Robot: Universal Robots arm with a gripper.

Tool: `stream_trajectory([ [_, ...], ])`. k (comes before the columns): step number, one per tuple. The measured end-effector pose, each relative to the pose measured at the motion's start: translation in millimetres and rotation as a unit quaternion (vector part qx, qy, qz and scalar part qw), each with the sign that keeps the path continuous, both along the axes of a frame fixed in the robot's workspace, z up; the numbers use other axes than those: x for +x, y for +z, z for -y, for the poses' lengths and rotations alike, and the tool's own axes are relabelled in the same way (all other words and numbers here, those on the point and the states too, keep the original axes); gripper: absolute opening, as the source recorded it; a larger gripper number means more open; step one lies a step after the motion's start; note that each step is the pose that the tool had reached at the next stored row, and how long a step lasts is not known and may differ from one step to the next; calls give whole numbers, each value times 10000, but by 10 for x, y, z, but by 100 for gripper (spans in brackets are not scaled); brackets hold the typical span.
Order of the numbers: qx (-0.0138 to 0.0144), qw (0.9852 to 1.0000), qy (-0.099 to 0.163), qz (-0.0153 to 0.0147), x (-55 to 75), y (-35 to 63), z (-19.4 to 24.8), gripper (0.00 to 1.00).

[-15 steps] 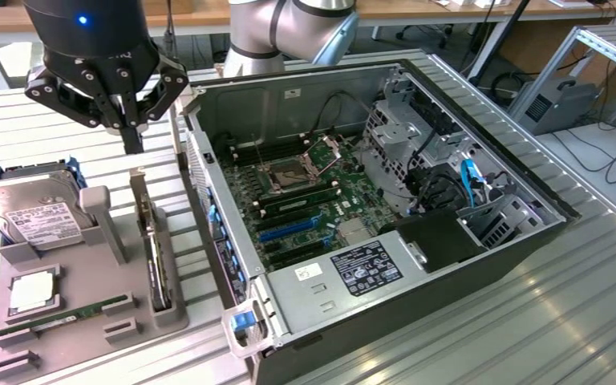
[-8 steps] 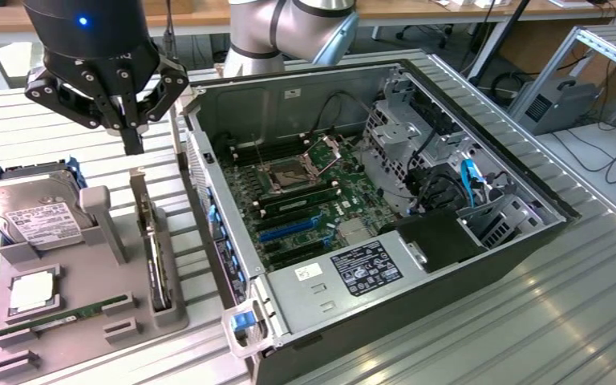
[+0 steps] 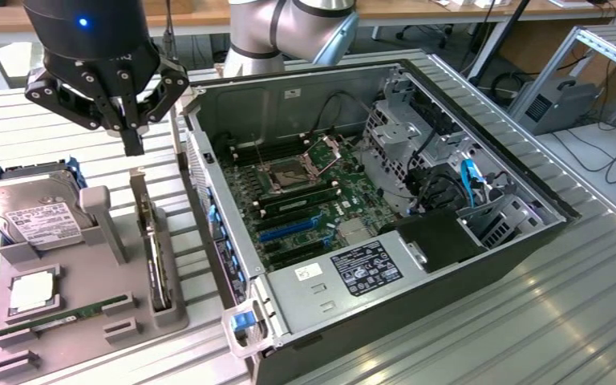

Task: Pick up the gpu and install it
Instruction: 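Reach for the gpu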

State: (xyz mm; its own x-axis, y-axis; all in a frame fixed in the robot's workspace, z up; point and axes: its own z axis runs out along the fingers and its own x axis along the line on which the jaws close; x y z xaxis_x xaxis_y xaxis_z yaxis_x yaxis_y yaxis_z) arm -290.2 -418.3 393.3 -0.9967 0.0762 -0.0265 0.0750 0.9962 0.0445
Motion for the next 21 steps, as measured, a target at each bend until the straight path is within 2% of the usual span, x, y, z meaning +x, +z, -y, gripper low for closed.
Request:
stream_trajectory([
  [3,0,10000,0,0,0,0,5,11],
  [5,0,10000,0,0,0,0,28,11],
  [21,0,10000,0,0,0,0,58,11],
])
